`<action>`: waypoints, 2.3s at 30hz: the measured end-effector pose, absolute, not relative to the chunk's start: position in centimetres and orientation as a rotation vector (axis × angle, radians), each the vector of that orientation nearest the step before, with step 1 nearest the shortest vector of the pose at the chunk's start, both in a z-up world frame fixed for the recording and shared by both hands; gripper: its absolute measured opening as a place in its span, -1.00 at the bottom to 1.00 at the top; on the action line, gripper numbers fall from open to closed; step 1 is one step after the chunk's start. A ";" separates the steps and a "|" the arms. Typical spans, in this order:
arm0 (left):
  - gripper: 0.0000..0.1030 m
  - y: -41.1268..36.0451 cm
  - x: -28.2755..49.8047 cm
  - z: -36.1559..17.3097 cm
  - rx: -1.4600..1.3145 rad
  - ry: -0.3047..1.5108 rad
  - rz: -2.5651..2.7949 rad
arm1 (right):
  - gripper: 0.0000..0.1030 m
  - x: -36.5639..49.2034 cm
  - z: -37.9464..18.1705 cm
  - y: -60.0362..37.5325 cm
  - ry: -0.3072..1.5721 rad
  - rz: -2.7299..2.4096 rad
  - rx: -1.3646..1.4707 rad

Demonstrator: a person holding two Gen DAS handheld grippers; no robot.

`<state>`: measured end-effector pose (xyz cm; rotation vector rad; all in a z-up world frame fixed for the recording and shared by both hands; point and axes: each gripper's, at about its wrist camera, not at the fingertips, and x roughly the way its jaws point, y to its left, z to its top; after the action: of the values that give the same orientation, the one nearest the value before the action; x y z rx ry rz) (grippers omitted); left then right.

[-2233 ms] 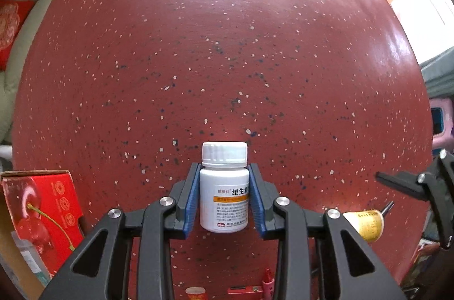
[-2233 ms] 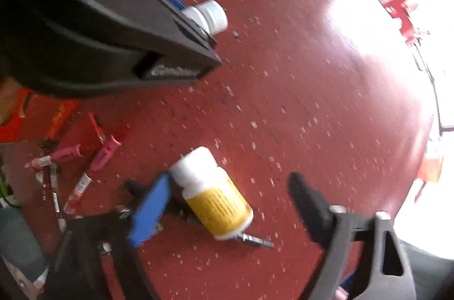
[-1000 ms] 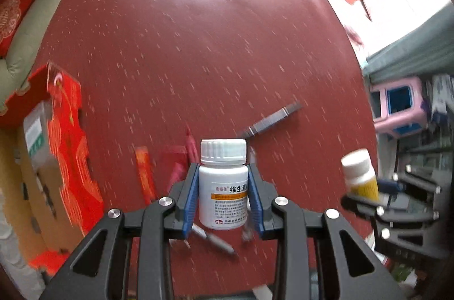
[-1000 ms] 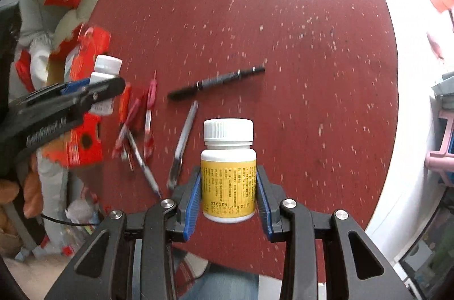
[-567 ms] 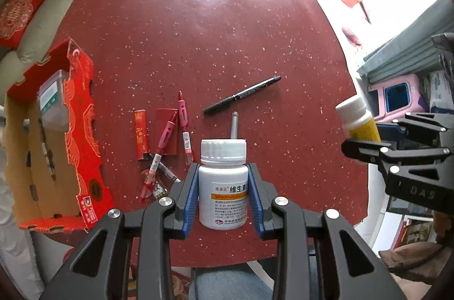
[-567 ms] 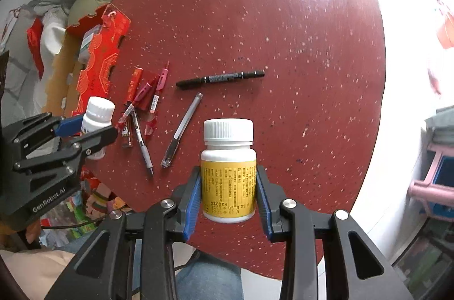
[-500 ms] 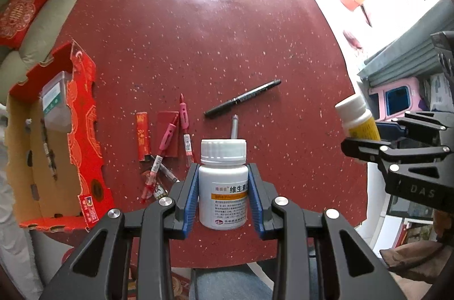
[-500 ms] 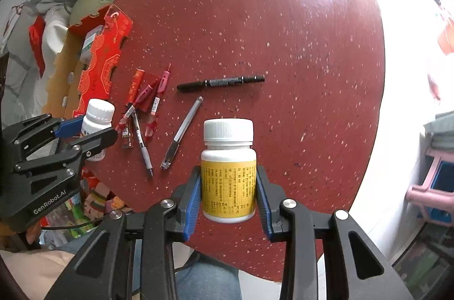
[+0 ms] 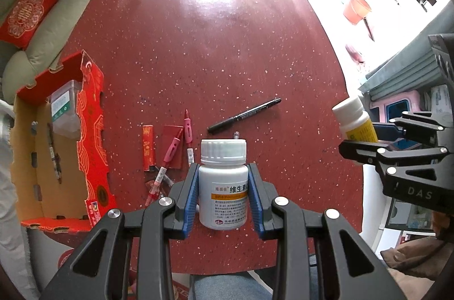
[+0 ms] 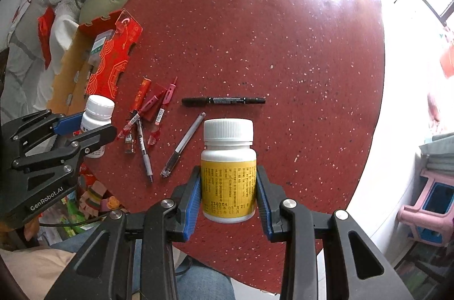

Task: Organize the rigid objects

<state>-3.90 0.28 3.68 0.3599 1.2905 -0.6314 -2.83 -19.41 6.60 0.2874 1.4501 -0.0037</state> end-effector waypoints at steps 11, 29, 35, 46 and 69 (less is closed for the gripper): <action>-0.32 1.8 -3.7 4.3 0.334 1.270 -0.602 | -0.28 -2.4 6.8 -18.7 1.447 0.023 0.264; -0.32 13.2 2.2 5.7 0.136 1.288 -0.489 | -0.28 3.6 6.7 -12.5 1.454 0.053 0.236; -0.32 18.0 5.1 5.5 0.051 1.311 -0.451 | -0.28 7.6 7.2 -7.8 1.449 0.113 0.192; -0.32 27.1 8.9 3.5 -0.027 1.341 -0.231 | -0.28 13.6 7.2 3.0 1.456 0.319 0.081; -0.31 28.5 13.1 -3.8 0.111 1.443 -0.171 | -0.28 16.8 0.2 11.4 1.612 0.365 -0.036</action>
<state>13.10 28.46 -3.83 0.1107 1.4430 -0.1708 16.80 11.40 0.19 -0.0356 1.6116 0.3646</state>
